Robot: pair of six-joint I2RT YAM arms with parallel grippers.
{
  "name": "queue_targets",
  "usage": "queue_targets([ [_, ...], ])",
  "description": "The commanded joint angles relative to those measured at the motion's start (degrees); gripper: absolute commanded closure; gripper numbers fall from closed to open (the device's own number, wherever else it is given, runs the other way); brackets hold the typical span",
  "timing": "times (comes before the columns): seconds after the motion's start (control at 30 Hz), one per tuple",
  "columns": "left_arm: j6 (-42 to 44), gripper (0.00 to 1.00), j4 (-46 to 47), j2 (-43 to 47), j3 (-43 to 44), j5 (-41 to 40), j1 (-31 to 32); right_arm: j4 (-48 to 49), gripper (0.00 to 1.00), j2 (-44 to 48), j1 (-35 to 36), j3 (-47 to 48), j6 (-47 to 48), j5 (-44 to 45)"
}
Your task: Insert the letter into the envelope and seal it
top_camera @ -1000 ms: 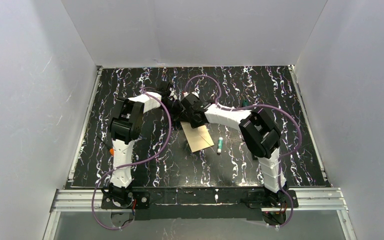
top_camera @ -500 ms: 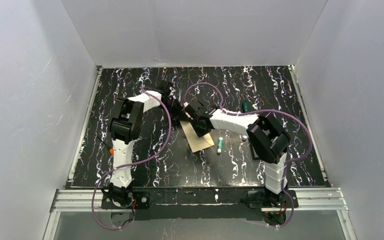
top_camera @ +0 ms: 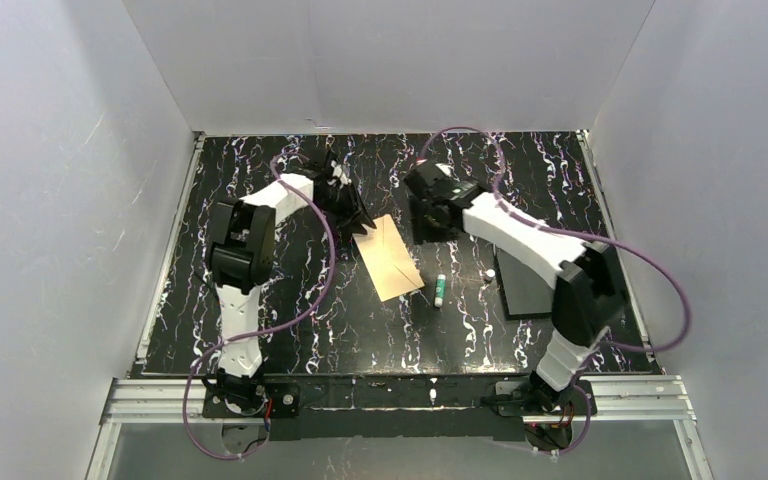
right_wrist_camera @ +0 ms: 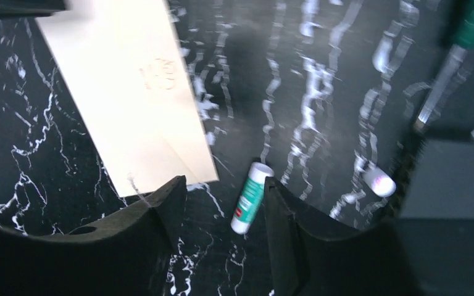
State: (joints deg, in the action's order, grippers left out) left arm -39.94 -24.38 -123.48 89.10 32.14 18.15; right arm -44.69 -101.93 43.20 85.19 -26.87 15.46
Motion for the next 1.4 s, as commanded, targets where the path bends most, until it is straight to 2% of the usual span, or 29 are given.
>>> queue_targets([
  [0.0,7.55,0.63,-5.47,11.85,2.29,-3.74,-0.45,-6.92,0.38,8.66,-2.15,-6.68,-11.68,6.59],
  [0.07,8.9,0.55,-6.32,15.82,0.65,-7.47,-0.47,-7.87,0.33,10.01,-2.66,-10.93,-13.36,4.76],
  [0.2,13.0,0.3,-5.91,25.17,-3.57,-19.46,-0.4,-4.95,0.29,11.37,-2.68,-16.52,-14.36,-0.85],
  [0.3,17.59,0.03,-6.73,29.62,-4.95,-29.08,-0.63,-1.25,0.28,11.29,-2.64,-19.15,-14.13,-3.43],
  [0.43,20.93,0.02,-8.49,32.98,-4.74,-37.35,-2.33,0.72,0.3,8.87,-2.52,-20.3,-14.28,-3.06],
  [0.5,22.17,0.02,-7.07,35.15,-6.07,-38.85,-3.1,2.85,0.33,7.5,-2.39,-20.58,-14.57,-3.47],
  [0.7,17.05,0.02,-8.79,35.69,-5.52,-41.93,-3.86,4.32,0.41,1.72,-0.77,-18.37,-14.88,-2.37],
  [0.9,18.74,0.02,-11.67,34.17,-4.55,-38.13,-4.14,1.77,0.51,-0.11,0.55,-16.81,-15.04,1.85],
  [1.0,19.54,0.02,-13.82,32.11,-2.8,-33.58,-4.12,1.66,0.56,-0.26,0.66,-17.18,-13.85,1.77],
  [1.07,19.53,0.02,-13.82,31.84,-3.15,-28.47,-4.09,1.58,0.62,-0.29,0.74,-17.77,-13.11,1.85],
  [1.2,18.95,0.03,-13.46,31.32,-4.4,-17.37,-4.1,2.22,0.83,0.77,0.74,-19.55,-9.71,2.7],
  [1.3,17.63,0.05,-10.88,31.86,-7.33,-4.29,-4.05,5.61,0.88,5.24,0.83,-21.62,-3.7,3.12],
  [1.37,14.44,0.05,-6.77,32.47,-11.02,5.49,-4.04,9.43,0.88,9.23,0.83,-22.64,2.51,0.38],
])
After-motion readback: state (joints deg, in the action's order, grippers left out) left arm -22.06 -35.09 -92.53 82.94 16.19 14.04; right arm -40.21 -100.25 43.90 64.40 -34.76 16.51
